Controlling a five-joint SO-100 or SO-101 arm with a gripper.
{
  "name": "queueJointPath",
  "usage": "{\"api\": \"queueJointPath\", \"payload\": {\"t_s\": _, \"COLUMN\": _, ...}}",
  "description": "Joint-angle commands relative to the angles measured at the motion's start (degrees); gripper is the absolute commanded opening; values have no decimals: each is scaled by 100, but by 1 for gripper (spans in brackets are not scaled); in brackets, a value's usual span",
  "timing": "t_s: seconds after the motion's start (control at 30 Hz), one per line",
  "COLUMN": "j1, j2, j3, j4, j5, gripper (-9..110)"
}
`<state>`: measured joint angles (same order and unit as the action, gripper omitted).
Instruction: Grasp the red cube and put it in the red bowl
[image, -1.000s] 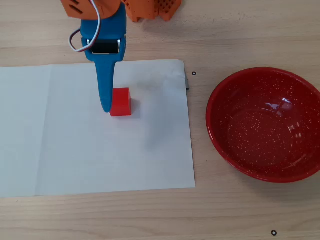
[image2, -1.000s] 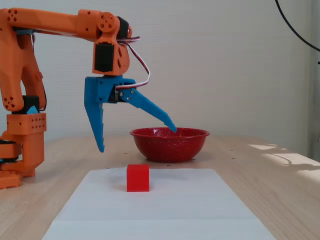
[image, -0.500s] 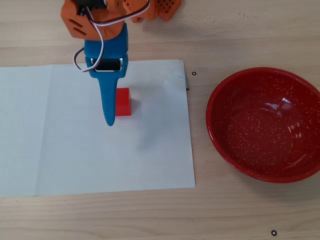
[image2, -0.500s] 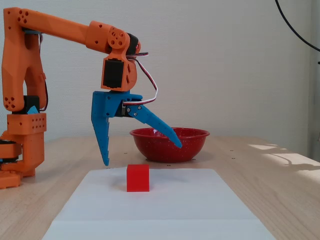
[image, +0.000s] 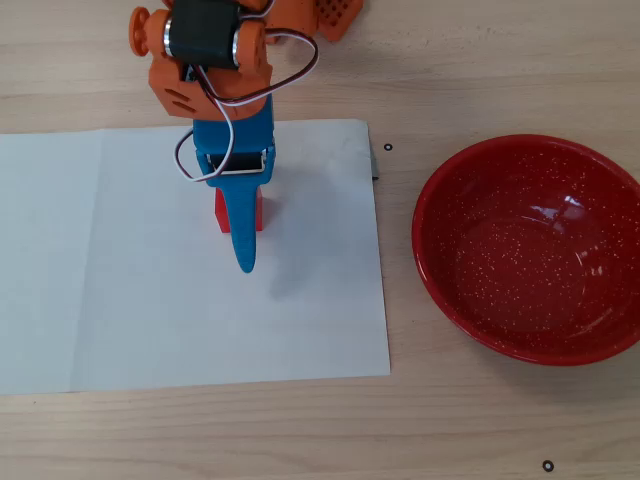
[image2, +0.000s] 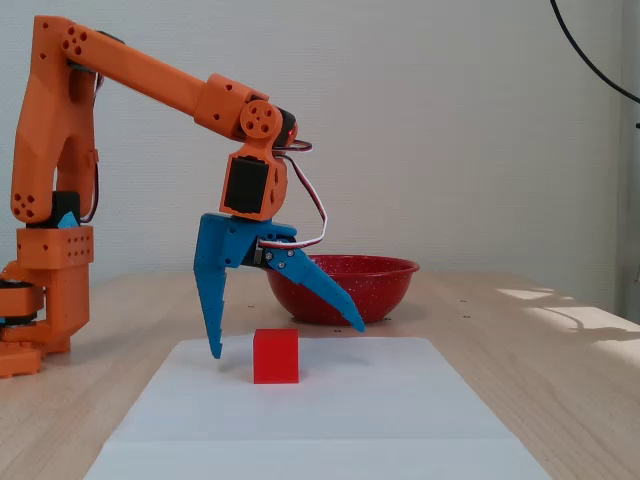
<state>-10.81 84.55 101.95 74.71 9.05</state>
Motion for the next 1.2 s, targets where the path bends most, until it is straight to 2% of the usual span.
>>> {"api": "queueJointPath", "payload": {"t_s": 0.0, "j1": 62, "j2": 246, "j3": -756, "j4": -149, "j5": -132, "gripper": 67}}
{"api": "queueJointPath", "payload": {"t_s": 0.87, "j1": -62, "j2": -387, "j3": -1169, "j4": -272, "j5": -88, "gripper": 64}}
{"api": "queueJointPath", "payload": {"t_s": 1.07, "j1": -97, "j2": -448, "j3": -1187, "j4": -237, "j5": -70, "gripper": 58}}
{"api": "queueJointPath", "payload": {"t_s": 1.17, "j1": -114, "j2": -457, "j3": -1195, "j4": -220, "j5": -44, "gripper": 49}}
